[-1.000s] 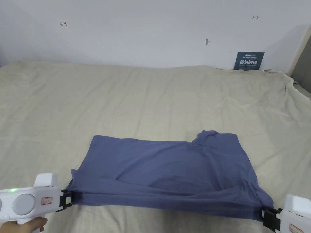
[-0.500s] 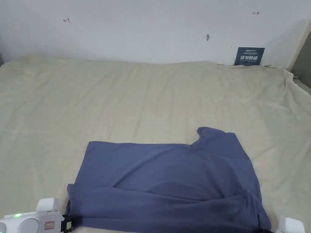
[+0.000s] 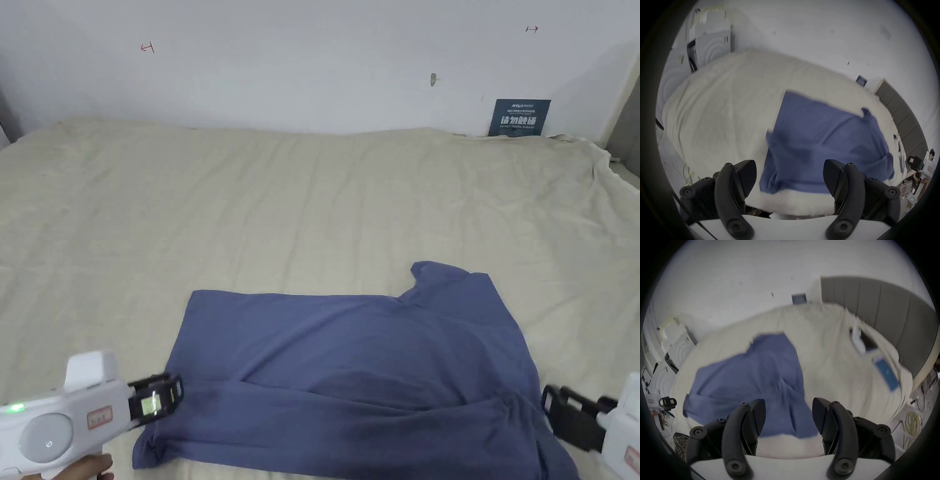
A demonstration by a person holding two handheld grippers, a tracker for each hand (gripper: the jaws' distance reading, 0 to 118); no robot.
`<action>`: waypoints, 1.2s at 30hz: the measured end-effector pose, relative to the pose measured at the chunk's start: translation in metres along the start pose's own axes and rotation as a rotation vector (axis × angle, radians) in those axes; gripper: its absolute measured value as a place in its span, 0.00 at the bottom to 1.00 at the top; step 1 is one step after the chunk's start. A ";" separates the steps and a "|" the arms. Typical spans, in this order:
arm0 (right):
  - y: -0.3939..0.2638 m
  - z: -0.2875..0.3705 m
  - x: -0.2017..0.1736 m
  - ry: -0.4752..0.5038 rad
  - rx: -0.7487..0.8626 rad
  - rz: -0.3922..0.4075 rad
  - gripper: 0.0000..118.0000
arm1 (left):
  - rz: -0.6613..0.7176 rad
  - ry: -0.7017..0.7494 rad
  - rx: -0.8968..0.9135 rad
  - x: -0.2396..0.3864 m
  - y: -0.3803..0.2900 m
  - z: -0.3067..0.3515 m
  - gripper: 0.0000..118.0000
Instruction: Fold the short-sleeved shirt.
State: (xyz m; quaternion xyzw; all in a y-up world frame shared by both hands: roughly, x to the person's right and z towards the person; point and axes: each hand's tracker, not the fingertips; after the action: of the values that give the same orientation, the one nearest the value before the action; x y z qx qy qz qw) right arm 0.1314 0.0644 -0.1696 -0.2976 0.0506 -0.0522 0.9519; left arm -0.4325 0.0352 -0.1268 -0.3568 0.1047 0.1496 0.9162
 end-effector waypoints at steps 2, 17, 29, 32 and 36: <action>0.021 0.017 -0.014 -0.001 0.102 0.041 0.57 | -0.043 0.013 0.126 0.018 0.017 0.020 0.76; 0.050 0.035 -0.056 -0.003 0.412 0.135 0.00 | -0.251 0.030 0.498 0.082 0.033 0.050 0.00; 0.065 0.003 -0.048 0.003 0.381 0.146 0.00 | -0.238 -0.015 0.287 0.070 0.095 -0.048 0.00; 0.057 0.006 -0.049 0.000 0.363 0.143 0.00 | -0.226 -0.005 0.178 0.059 0.117 -0.094 0.00; 0.047 0.010 -0.048 -0.020 0.328 0.138 0.00 | -0.183 0.017 0.060 0.043 0.141 -0.150 0.03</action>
State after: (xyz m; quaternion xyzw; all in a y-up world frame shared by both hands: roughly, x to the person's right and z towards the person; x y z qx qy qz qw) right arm 0.0884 0.1147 -0.1857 -0.1345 0.0522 0.0086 0.9895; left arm -0.4545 0.0397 -0.3364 -0.3386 0.0838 0.0592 0.9353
